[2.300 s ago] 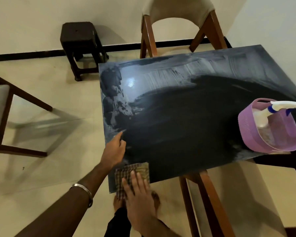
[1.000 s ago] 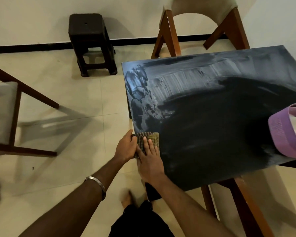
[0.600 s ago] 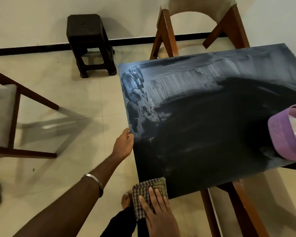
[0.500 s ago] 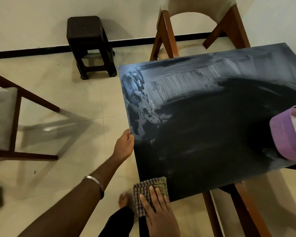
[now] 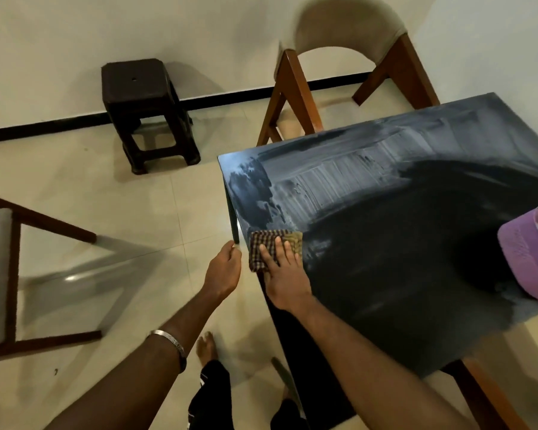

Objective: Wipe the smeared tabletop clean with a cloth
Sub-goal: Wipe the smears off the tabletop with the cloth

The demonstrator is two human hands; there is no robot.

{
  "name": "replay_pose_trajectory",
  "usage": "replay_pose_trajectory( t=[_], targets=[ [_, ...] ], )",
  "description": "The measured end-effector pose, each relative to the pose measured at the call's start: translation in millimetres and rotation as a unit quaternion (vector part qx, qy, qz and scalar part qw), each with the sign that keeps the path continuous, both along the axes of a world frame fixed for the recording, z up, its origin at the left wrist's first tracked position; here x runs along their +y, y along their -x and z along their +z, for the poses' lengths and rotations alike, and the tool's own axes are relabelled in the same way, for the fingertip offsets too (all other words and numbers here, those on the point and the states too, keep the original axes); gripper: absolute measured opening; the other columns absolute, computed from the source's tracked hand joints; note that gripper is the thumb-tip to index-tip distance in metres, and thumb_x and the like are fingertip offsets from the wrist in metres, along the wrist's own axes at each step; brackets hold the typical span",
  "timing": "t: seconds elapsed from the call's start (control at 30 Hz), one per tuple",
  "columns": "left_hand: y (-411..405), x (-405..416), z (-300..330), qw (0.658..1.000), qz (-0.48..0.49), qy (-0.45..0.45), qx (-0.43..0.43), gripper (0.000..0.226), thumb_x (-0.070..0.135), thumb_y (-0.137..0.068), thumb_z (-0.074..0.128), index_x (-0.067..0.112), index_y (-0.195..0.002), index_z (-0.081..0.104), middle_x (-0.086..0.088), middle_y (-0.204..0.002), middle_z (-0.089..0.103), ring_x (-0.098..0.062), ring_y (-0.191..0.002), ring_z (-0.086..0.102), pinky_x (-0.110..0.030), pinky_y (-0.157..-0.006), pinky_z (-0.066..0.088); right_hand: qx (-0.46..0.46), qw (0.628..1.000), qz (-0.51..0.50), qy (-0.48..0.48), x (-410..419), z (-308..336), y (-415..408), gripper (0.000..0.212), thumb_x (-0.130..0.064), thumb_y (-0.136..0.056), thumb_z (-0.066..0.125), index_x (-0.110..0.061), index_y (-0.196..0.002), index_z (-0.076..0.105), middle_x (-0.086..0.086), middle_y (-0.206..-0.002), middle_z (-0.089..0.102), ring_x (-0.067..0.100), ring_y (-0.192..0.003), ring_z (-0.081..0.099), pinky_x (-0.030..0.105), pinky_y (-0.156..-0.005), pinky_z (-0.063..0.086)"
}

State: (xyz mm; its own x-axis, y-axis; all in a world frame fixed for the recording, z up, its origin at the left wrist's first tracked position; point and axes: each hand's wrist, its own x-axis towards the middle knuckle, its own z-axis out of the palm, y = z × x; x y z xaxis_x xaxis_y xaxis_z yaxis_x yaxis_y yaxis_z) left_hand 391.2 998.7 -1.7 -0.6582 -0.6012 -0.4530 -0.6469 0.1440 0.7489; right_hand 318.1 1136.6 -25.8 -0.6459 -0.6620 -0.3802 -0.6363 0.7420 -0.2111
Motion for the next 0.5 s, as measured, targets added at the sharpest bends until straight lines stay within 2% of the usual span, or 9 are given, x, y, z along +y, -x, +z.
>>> replay_pose_trajectory(
  t=[0.13, 0.23, 0.4, 0.43, 0.5],
  targets=[
    [13, -44, 1, 0.999, -0.036, 0.001, -0.002, 0.047, 0.028, -0.104, 0.032, 0.012, -0.148, 0.037, -0.008, -0.15, 0.044, -0.026, -0.135, 0.043, -0.03, -0.107, 0.03, 0.009, 1.0, -0.02, -0.021, -54, 2, 42, 0.066, -0.036, -0.102, 0.033, -0.03, -0.158, 0.0, 0.014, -0.165, -0.01, 0.032, -0.152, -0.011, 0.046, -0.12, -0.008],
    [20, -73, 1, 0.998, -0.059, 0.005, -0.003, 0.047, 0.029, -0.105, 0.031, 0.013, -0.148, 0.037, -0.007, -0.151, 0.042, -0.025, -0.137, 0.041, -0.031, -0.11, 0.029, 0.021, 0.999, -0.029, -0.022, -64, 0, 45, 0.065, -0.036, -0.102, 0.032, -0.031, -0.158, -0.001, 0.014, -0.165, -0.01, 0.033, -0.152, -0.011, 0.045, -0.12, -0.01],
    [34, -107, 2, 0.995, -0.097, 0.01, -0.016, 0.048, 0.032, -0.105, 0.03, 0.015, -0.15, 0.034, -0.005, -0.154, 0.039, -0.025, -0.14, 0.038, -0.034, -0.114, 0.028, -0.001, 0.997, -0.068, -0.019, -1, -3, -24, 0.063, -0.038, -0.103, 0.024, -0.035, -0.154, -0.012, 0.007, -0.164, -0.015, 0.03, -0.152, -0.013, 0.043, -0.121, -0.012],
    [37, -111, 1, 0.994, -0.107, 0.014, -0.015, 0.048, 0.032, -0.105, 0.03, 0.015, -0.15, 0.033, -0.005, -0.154, 0.039, -0.025, -0.14, 0.039, -0.034, -0.113, 0.028, -0.003, 0.997, -0.075, -0.022, 15, -3, -44, 0.062, -0.04, -0.102, 0.022, -0.036, -0.154, -0.011, 0.005, -0.163, -0.017, 0.029, -0.152, -0.011, 0.041, -0.121, -0.013],
    [45, -121, 2, 0.992, -0.126, 0.019, -0.012, 0.048, 0.03, -0.105, 0.03, 0.014, -0.15, 0.033, -0.006, -0.153, 0.04, -0.026, -0.138, 0.04, -0.034, -0.112, 0.03, -0.018, 0.995, -0.087, -0.036, 39, 3, -75, 0.063, -0.045, -0.097, 0.023, -0.034, -0.156, 0.003, 0.006, -0.163, -0.006, 0.032, -0.152, 0.002, 0.036, -0.121, -0.013]
  ],
)
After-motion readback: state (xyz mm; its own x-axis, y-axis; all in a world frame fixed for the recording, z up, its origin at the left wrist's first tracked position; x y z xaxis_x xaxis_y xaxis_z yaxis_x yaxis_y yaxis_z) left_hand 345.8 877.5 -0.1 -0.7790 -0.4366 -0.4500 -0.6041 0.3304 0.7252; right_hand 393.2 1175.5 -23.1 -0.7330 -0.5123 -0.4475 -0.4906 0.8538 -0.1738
